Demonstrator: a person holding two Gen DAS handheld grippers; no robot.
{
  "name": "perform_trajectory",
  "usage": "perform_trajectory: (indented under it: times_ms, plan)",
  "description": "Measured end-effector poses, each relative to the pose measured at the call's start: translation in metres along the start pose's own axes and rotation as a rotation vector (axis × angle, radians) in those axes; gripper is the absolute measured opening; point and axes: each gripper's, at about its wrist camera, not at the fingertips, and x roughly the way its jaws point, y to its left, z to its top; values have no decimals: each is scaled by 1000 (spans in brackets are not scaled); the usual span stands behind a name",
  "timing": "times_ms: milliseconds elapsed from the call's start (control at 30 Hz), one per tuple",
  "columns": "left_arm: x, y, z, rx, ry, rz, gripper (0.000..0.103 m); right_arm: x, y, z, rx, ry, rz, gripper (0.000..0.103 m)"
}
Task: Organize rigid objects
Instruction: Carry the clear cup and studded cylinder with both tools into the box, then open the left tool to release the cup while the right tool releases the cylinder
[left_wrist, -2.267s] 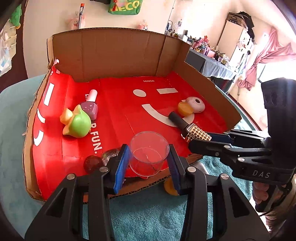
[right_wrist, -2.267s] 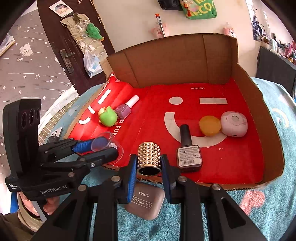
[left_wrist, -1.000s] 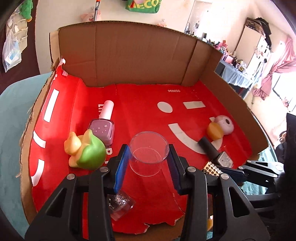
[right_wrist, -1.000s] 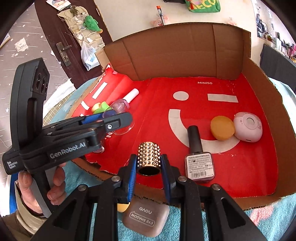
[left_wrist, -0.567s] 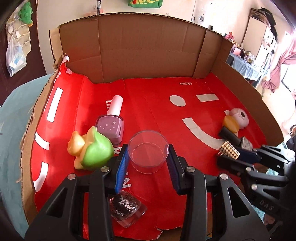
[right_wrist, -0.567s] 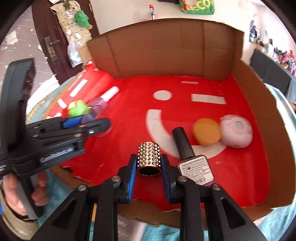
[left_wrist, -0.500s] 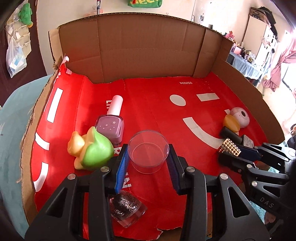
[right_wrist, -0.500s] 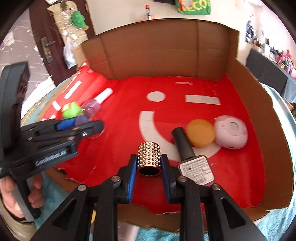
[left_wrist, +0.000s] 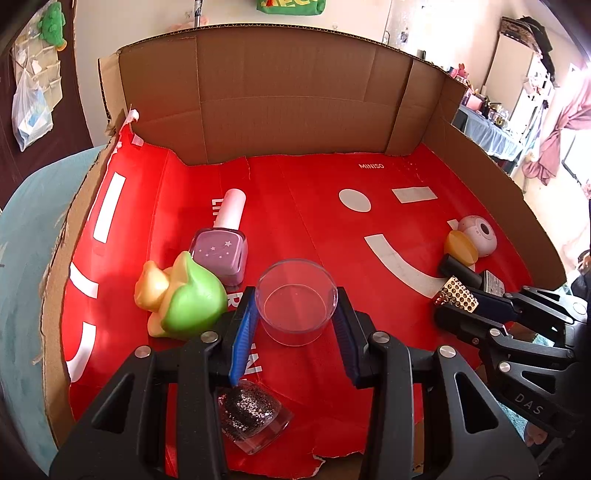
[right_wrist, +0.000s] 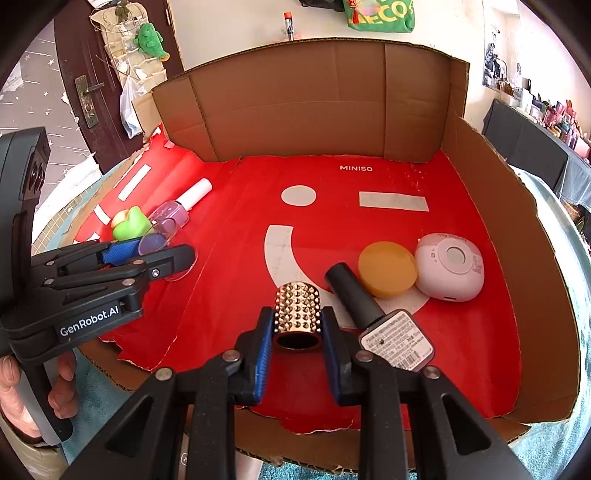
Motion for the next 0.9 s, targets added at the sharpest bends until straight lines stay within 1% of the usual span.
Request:
perform_trajectory:
  times_ms: [133, 167, 233, 300, 367, 400, 567, 633, 700, 900]
  plan:
    - [0, 1, 0, -4, 0, -3, 38, 0, 0, 0, 0, -2, 0, 27]
    - [0, 1, 0, -5, 0, -5, 40, 0, 0, 0, -1, -2, 0, 27]
    - [-1, 0, 0, -4, -3, -8, 47, 0, 0, 1, -3, -3, 0, 27]
    - [-4, -1, -1, 2, -17, 3, 62, 0, 0, 1, -3, -4, 1, 27]
    - [-8, -3, -1, 3, -35, 0, 72, -1, 1, 0, -5, -5, -1, 27]
    - [-9, -3, -1, 1, -38, -8, 75, -1, 1, 0, -6, -5, -1, 27]
    - [-15, -3, -2, -1, -43, -13, 76, -3, 0, -1, -1, -10, 2, 30]
    - [-20, -6, -3, 10, -58, -1, 76, -6, 1, -2, -2, -17, 3, 34]
    - [-28, -10, -5, 29, -80, 21, 80, -10, 3, -3, -8, -31, -1, 44]
    - [-48, -15, -11, 42, -120, 30, 87, -29, 3, -7, 3, -77, 10, 55]
